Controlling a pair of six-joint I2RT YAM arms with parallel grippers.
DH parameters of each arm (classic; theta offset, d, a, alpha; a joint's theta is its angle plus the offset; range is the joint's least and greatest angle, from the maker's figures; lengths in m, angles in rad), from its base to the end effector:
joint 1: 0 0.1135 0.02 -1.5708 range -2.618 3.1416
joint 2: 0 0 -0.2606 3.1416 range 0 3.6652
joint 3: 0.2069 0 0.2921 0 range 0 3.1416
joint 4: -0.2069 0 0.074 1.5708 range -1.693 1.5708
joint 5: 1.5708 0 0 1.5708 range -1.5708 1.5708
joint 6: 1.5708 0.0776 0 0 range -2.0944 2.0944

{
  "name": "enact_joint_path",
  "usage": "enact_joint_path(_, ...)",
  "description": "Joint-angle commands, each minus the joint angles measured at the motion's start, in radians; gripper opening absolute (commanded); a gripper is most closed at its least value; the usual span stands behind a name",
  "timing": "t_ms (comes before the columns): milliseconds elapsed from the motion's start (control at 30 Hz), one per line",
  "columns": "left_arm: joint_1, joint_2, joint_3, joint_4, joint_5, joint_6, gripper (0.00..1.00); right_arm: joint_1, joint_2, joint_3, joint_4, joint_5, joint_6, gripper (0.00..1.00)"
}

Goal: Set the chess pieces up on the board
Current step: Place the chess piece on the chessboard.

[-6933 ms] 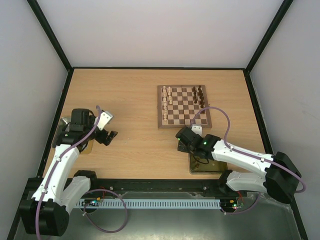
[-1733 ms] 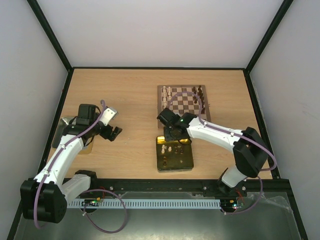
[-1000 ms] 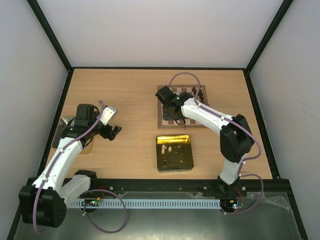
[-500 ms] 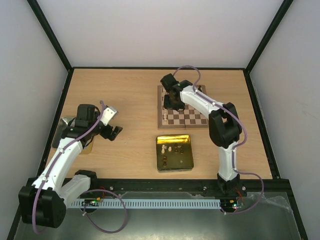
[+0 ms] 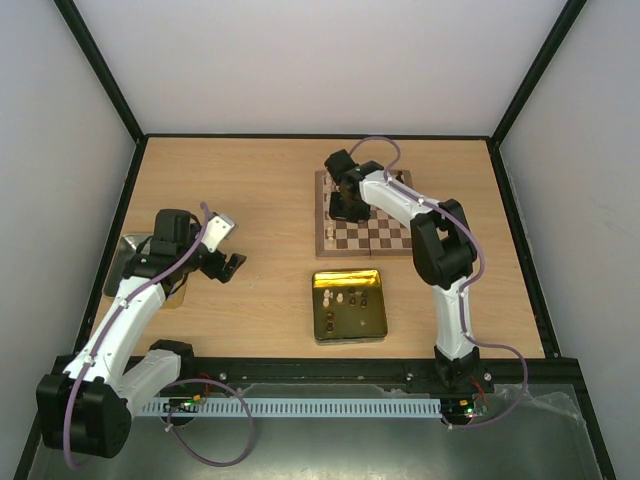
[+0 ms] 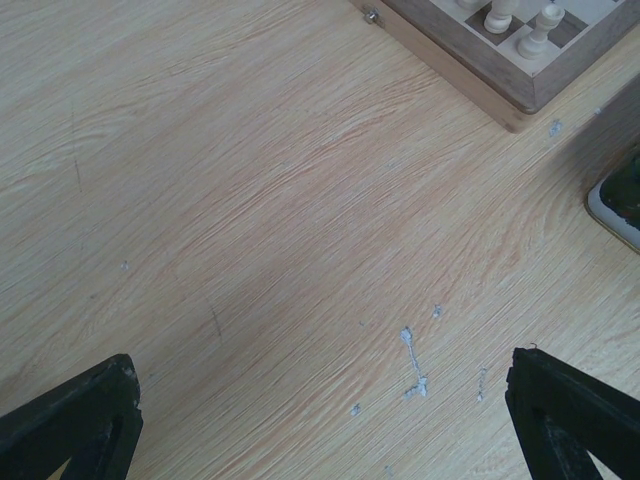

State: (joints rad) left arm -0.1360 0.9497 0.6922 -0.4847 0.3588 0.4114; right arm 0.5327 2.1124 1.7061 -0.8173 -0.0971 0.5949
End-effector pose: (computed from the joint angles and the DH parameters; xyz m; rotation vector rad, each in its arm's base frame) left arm 0.2620 -0.0634 0.2115 0.7855 2.1300 -0.2699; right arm 0.4201 0.2564 0.1367 0.0649 2.8737 0.3874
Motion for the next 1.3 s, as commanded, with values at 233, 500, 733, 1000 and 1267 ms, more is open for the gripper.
enact_joint_path(233, -0.011, -0.009, -0.012, 0.0, 0.009, 0.003, 0.99, -0.006, 0.06, 0.096, -0.002, 0.018, -0.004, 0.07)
enact_joint_path(500, -0.014, -0.014, -0.013, 0.0, 0.007, 0.003, 0.99, -0.006, 0.083, 0.128, -0.017, 0.032, -0.011, 0.09)
enact_joint_path(733, -0.022, -0.01, -0.013, 0.0, 0.006, 0.003, 0.99, -0.005, 0.084, 0.121, -0.029, 0.05, -0.015, 0.09)
enact_joint_path(1000, -0.03, -0.007, -0.012, 0.0, 0.003, 0.003, 0.99, -0.007, 0.081, 0.117, -0.026, 0.046, -0.016, 0.12)
enact_joint_path(1267, -0.039, -0.006, -0.013, -0.001, 0.002, 0.001, 0.99, -0.005, 0.084, 0.113, -0.032, 0.031, -0.018, 0.13)
